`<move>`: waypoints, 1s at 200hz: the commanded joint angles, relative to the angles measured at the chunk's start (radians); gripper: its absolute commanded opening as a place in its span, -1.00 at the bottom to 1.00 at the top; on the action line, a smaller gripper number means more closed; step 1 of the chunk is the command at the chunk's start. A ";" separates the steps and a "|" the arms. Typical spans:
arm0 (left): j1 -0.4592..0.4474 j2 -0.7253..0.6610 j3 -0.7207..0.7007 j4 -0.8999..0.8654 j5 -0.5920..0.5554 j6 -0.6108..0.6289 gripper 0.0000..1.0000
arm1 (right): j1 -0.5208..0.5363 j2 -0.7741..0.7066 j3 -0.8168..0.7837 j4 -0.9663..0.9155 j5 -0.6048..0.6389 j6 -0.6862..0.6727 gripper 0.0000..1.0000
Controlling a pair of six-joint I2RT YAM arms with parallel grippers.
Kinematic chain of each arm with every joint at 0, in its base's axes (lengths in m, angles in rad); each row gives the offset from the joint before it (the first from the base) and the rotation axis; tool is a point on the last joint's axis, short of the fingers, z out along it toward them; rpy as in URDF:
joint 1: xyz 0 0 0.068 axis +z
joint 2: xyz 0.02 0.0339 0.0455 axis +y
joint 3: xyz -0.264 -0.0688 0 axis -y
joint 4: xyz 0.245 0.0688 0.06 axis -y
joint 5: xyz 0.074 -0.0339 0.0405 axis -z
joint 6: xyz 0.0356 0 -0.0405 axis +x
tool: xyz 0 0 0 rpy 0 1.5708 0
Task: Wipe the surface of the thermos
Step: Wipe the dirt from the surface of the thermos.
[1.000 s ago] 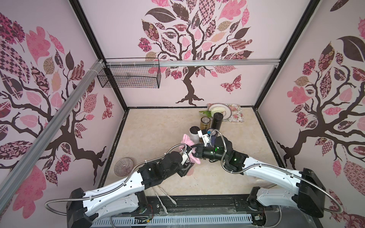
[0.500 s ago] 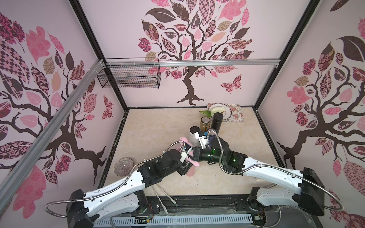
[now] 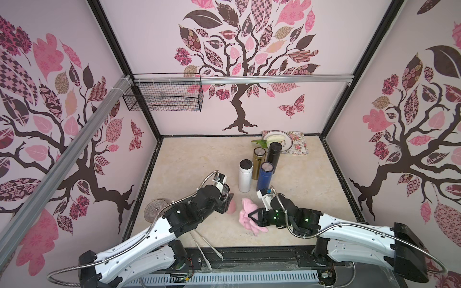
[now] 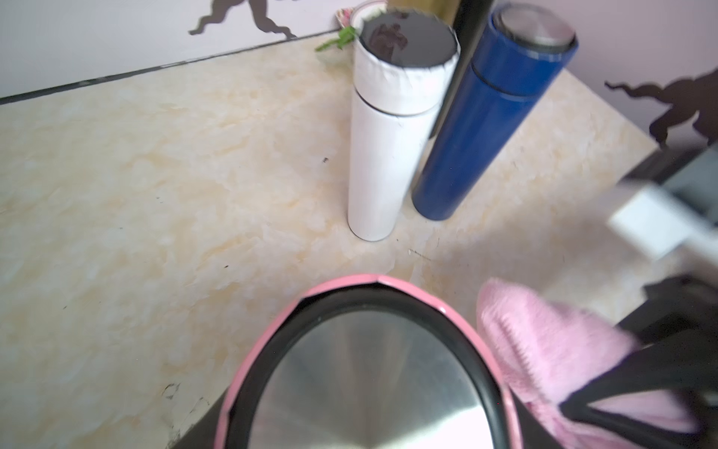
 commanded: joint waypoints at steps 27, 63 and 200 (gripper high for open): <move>0.000 -0.086 0.154 0.040 0.020 -0.201 -1.00 | 0.010 0.010 -0.167 0.375 0.026 -0.042 -1.00; 0.001 -0.077 0.150 0.103 0.135 -0.268 -1.00 | 0.010 0.055 -0.169 0.554 0.064 -0.139 -1.00; 0.002 0.011 0.225 -0.050 0.242 -0.273 -1.00 | 0.010 -0.399 -0.174 0.326 0.391 -0.304 -1.00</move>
